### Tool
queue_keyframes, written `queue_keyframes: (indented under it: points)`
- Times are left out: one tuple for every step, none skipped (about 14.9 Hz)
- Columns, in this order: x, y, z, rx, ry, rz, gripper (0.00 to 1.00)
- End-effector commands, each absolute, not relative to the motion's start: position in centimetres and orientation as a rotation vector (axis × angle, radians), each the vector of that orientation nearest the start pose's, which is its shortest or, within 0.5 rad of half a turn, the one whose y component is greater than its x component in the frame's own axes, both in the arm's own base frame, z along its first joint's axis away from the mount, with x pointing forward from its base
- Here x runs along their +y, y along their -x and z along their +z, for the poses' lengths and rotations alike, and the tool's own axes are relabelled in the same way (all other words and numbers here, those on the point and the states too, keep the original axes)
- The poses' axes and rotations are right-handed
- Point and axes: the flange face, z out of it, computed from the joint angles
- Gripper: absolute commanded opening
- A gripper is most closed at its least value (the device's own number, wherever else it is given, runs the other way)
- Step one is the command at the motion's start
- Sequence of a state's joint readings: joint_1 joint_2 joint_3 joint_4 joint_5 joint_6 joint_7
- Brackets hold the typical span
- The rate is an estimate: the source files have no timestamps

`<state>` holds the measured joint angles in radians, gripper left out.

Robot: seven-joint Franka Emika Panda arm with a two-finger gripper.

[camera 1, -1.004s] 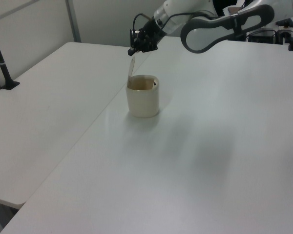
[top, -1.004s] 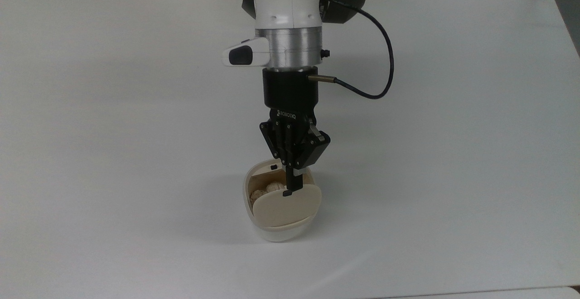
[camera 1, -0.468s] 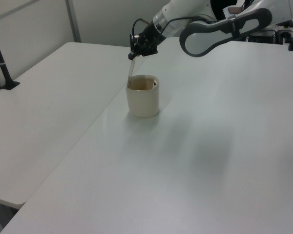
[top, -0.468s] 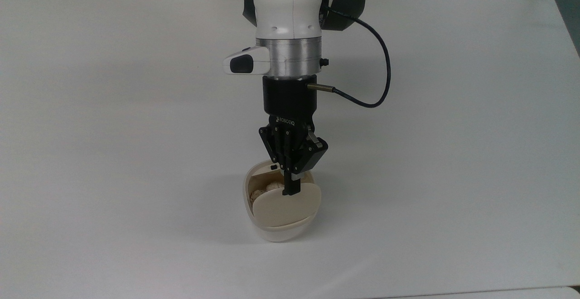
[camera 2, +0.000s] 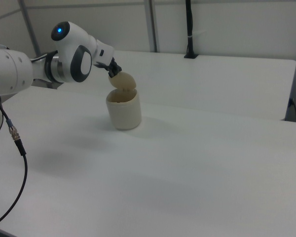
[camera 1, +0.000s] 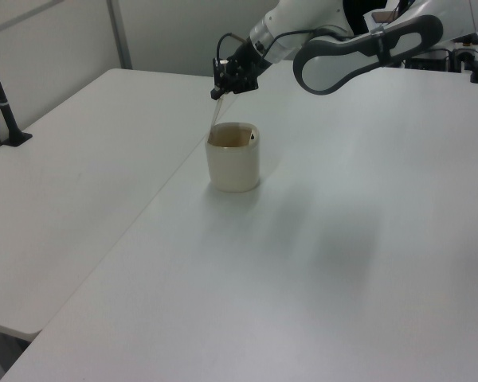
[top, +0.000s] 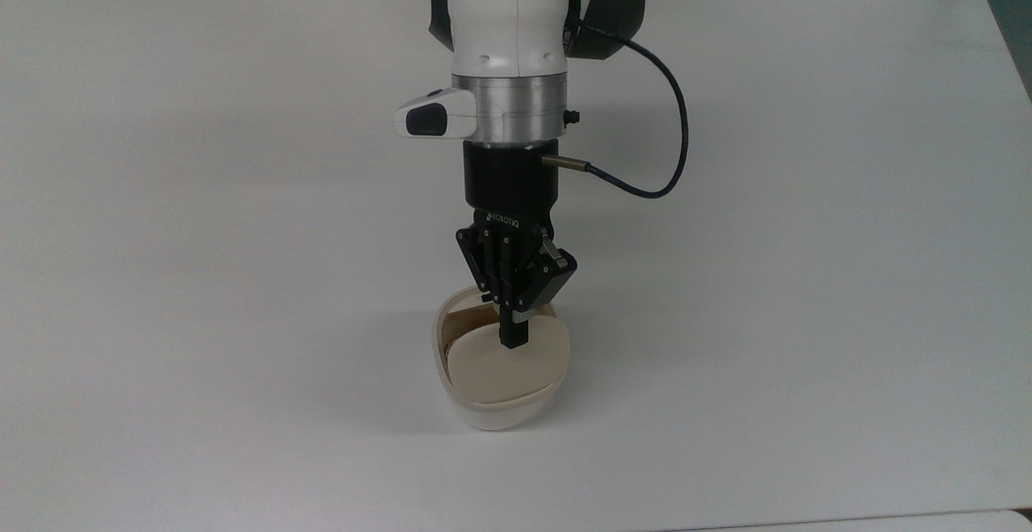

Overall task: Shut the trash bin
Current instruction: 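Push the raised lid with the gripper fingers toward the bin opening, then press the lid down flat onto the bin rim with the gripper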

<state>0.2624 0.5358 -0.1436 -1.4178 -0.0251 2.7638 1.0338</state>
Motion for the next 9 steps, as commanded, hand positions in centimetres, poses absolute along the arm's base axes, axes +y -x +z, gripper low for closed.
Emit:
queue_keyframes:
  points:
    - [10.5,-72.4,47.7,1.042,2.446,-0.975,0.00]
    - [10.0,-72.1,47.4,1.034,2.464,-0.970,0.00]
    - [9.7,-71.7,47.0,1.025,2.483,-0.962,0.00]
    - [9.1,-71.4,46.9,1.017,2.501,-0.958,0.00]
    - [8.6,-71.0,46.9,1.001,2.520,-0.957,0.00]
    - [8.3,-70.6,46.7,0.979,2.545,-0.953,0.00]
    - [8.1,-70.3,46.4,0.961,2.570,-0.943,0.00]
    - [8.1,-70.1,46.0,0.953,2.590,-0.928,0.00]
    - [7.9,-70.1,45.5,0.951,2.606,-0.916,0.00]
